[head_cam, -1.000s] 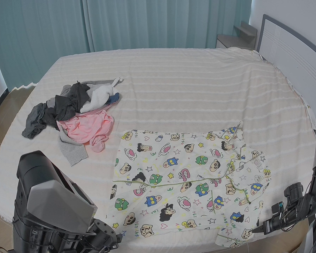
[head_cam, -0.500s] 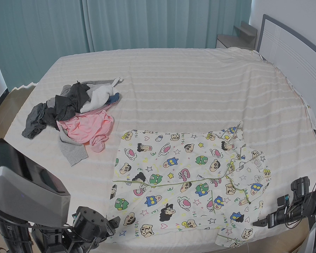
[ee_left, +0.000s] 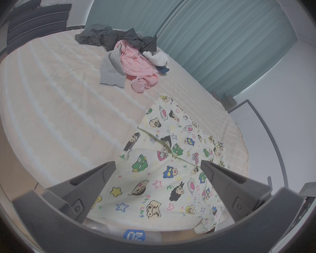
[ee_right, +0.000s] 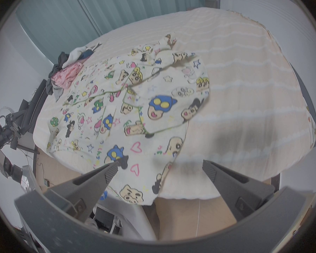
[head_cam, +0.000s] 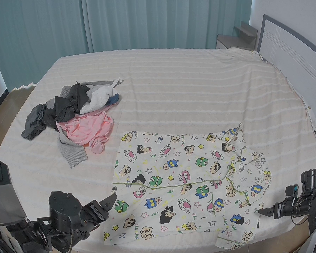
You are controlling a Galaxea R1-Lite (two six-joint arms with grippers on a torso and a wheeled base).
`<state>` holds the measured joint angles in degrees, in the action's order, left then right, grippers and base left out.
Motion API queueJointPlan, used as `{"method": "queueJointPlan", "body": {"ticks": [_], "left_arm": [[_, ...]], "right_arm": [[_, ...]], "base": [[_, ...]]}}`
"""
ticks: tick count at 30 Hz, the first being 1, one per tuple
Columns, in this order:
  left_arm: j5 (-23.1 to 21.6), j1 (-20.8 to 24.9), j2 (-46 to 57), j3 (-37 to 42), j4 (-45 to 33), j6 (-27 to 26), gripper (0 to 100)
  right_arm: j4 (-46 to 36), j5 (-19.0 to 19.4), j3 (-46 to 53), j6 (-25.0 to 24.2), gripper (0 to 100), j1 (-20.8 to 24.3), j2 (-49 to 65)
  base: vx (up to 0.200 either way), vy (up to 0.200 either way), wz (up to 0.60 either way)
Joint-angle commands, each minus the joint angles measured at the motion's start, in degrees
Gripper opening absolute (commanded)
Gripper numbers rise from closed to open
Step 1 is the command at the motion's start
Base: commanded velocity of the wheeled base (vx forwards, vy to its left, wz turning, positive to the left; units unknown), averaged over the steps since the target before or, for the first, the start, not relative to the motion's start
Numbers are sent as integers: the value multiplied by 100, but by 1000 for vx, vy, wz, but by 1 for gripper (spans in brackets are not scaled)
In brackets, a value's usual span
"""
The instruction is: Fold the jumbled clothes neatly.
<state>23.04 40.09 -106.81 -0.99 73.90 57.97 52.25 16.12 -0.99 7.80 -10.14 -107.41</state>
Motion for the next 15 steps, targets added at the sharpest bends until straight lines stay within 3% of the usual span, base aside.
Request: {"method": "queueJointPlan", "body": {"ticks": [1,15], "left_arm": [[16,-2,196,28,19,-5,100],[60,-2,117,2,28,57,100]], "right_arm": [[5,23,99,-7,100,-5,265],[13,32,99,-7,100,4,247]], "base": [[200,0,0],[0,0,0]]}}
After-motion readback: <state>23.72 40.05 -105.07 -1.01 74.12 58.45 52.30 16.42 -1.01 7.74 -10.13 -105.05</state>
